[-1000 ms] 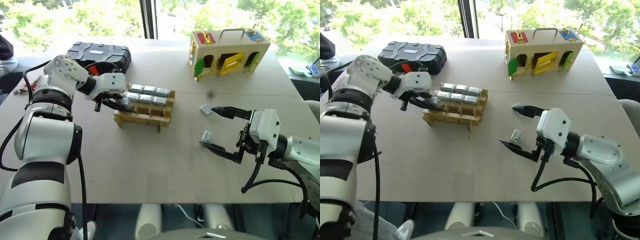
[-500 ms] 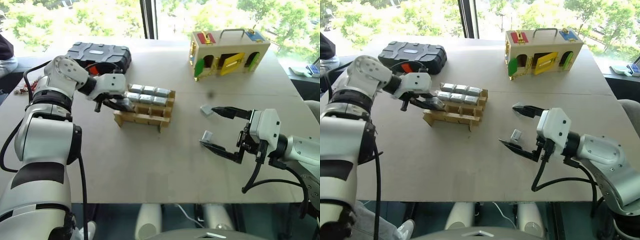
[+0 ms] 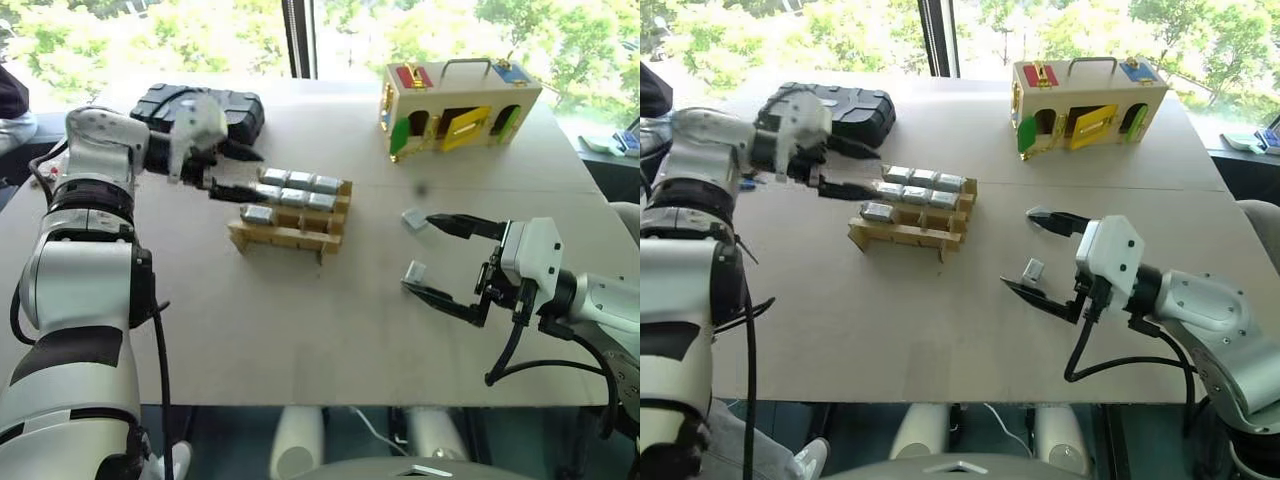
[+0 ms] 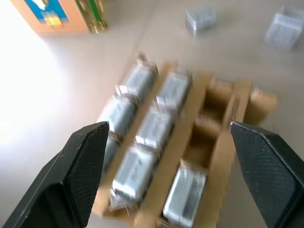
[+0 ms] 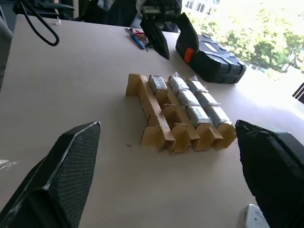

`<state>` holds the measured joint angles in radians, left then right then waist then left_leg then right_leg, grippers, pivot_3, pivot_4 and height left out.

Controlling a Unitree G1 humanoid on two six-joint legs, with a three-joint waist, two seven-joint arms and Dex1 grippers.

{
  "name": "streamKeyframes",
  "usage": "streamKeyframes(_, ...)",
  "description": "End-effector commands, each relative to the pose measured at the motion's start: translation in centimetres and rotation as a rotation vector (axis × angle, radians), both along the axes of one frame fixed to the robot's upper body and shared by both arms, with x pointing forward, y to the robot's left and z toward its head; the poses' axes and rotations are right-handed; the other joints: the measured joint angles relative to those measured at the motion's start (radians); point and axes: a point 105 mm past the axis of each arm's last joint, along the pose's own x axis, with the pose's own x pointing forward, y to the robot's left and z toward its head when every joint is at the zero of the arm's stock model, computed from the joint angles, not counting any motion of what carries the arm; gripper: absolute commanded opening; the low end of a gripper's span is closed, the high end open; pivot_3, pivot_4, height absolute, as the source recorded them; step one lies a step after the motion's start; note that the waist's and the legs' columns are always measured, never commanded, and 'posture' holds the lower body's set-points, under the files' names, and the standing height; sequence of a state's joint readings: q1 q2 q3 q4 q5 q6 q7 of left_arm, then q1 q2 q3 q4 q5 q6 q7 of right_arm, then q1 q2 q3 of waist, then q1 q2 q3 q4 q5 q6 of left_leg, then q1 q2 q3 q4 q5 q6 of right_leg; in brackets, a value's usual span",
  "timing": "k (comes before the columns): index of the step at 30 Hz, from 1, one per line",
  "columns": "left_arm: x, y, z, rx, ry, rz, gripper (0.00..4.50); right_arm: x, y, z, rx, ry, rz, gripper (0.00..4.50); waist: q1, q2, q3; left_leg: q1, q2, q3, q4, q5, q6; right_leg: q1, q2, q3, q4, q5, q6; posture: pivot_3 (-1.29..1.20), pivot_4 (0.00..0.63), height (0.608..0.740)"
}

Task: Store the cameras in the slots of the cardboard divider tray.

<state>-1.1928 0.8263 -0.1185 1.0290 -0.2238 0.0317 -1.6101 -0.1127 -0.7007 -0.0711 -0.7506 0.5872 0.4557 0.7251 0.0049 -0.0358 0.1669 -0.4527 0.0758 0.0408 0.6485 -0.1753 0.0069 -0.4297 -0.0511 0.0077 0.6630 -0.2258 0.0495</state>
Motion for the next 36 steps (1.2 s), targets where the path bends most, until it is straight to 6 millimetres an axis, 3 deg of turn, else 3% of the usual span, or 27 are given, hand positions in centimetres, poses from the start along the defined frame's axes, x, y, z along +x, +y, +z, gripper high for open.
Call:
streamKeyframes(1, -2.8, -1.4, -0.2, -0.218, 0.066, -0.093, 4.21, 0.5, -0.8, 0.4, 0.001, -0.031, -0.090, 4.50, -0.010, 0.001, 0.000, 0.001, 0.000, 0.000, 0.000, 0.000, 0.000, 0.000, 0.000, 0.001, 0.000, 0.000, 0.000, 0.00, 0.150, 0.740)
streamKeyframes(6, -8.4, -3.5, -4.6, -0.336, 0.183, -0.102, 4.21, 0.9, -1.5, -1.7, -0.068, 0.073, -0.223, 4.50, -0.022, 0.001, 0.000, 0.002, 0.003, 0.003, 0.000, 0.000, 0.000, 0.000, 0.001, 0.002, 0.001, 0.000, 0.000, 0.00, 0.150, 0.740)
streamKeyframes(10, -11.9, -3.7, -7.7, -0.294, 0.233, -0.085, 4.36, 1.5, -1.3, -3.6, -0.078, 0.228, -0.298, 4.50, -0.019, 0.001, -0.001, 0.006, 0.005, 0.003, 0.000, 0.000, 0.000, 0.001, 0.002, 0.002, 0.003, -0.002, -0.004, 0.00, 0.150, 0.740)
streamKeyframes(14, -13.0, -3.9, -9.3, -0.273, 0.206, -0.040, 4.36, 2.7, -1.4, -5.6, -0.090, 0.333, -0.428, 4.50, -0.012, 0.002, -0.002, 0.008, 0.005, 0.003, 0.000, 0.000, 0.000, 0.002, 0.002, 0.002, 0.002, -0.002, -0.005, 0.00, 0.150, 0.740)
streamKeyframes(19, -13.9, -4.6, -9.9, -0.284, 0.185, -0.069, 4.36, 4.2, -1.2, -6.4, -0.027, 0.453, -0.606, 4.50, -0.014, 0.001, -0.002, 0.005, 0.005, 0.005, 0.000, 0.000, -0.001, 0.000, 0.001, 0.002, 0.001, -0.001, -0.007, 0.00, 0.150, 0.740)
streamKeyframes(28, -14.1, -2.2, -10.8, -0.237, 0.142, -0.064, 4.36, 4.3, 0.5, -7.1, 0.044, 0.685, -0.635, 4.50, -0.018, 0.002, -0.002, 0.004, 0.005, 0.006, -0.005, 0.000, 0.000, -0.002, 0.002, 0.002, -0.001, -0.001, -0.007, 0.00, 0.150, 0.740)
streamKeyframes(36, -14.7, -2.0, -11.4, -0.235, 0.140, -0.058, 4.36, 5.0, 0.9, -8.6, 0.023, 0.784, -0.667, 4.50, -0.021, 0.002, -0.002, 0.004, 0.005, 0.007, -0.006, 0.000, -0.001, -0.002, 0.000, 0.002, -0.003, -0.001, -0.007, 0.00, 0.150, 0.740)
